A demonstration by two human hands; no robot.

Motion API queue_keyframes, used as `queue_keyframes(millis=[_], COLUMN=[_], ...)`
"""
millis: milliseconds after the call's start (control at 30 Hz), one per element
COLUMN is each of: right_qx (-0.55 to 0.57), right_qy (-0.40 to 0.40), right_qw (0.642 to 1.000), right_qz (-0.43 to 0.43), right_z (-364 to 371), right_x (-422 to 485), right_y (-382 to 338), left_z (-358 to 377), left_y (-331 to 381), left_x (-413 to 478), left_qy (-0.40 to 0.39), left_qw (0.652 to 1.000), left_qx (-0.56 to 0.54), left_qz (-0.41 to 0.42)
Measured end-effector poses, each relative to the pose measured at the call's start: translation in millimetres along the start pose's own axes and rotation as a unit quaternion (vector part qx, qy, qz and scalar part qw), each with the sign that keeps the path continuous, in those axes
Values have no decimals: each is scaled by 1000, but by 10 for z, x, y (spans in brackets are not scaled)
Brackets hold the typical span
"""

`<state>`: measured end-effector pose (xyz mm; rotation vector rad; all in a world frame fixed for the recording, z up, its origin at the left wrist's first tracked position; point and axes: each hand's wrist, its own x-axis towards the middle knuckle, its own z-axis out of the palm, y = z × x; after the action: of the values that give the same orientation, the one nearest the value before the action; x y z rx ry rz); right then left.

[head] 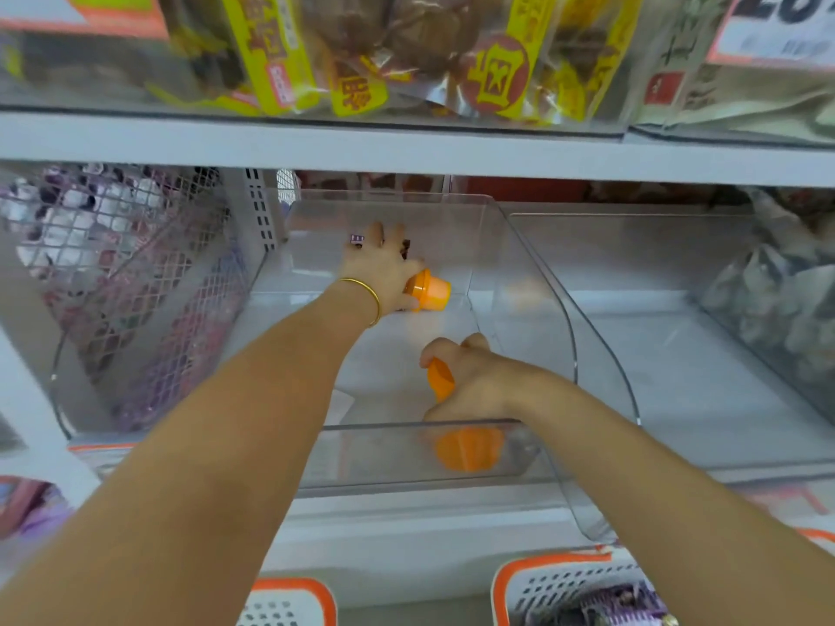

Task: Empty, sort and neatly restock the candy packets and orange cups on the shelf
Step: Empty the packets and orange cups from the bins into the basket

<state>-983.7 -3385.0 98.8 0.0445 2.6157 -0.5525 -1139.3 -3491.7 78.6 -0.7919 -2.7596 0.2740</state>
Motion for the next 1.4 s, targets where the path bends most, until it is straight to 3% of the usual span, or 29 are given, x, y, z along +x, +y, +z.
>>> queue_keyframes(millis=[300, 533, 767, 900, 1033, 1200, 1400], right_qx=[89, 119, 121, 122, 110, 108, 104], right_qy=[44, 65, 71, 71, 71, 65, 64], right_qw=[995, 990, 990, 990, 991, 992, 992], right_qz=[20, 22, 21, 19, 18, 22, 22], right_z=[10, 9, 15, 8, 14, 19, 24], right_x=[31, 28, 29, 24, 38, 50, 89], right_y=[35, 35, 57, 59, 63, 63, 81], left_z=[57, 195, 146, 21, 56, 152, 85], left_y=[26, 73, 88, -39, -109, -100, 55], left_x=[-55, -148, -151, -181, -321, -303, -269], left_qy=[-117, -145, -172, -178, -198, -150, -107], left_qw=[961, 975, 970, 977, 965, 967, 950], left_qx=[-250, -168, -172, -116, -169, -203, -293], left_qz=[-9, 20, -20, -33, -42, 32, 5])
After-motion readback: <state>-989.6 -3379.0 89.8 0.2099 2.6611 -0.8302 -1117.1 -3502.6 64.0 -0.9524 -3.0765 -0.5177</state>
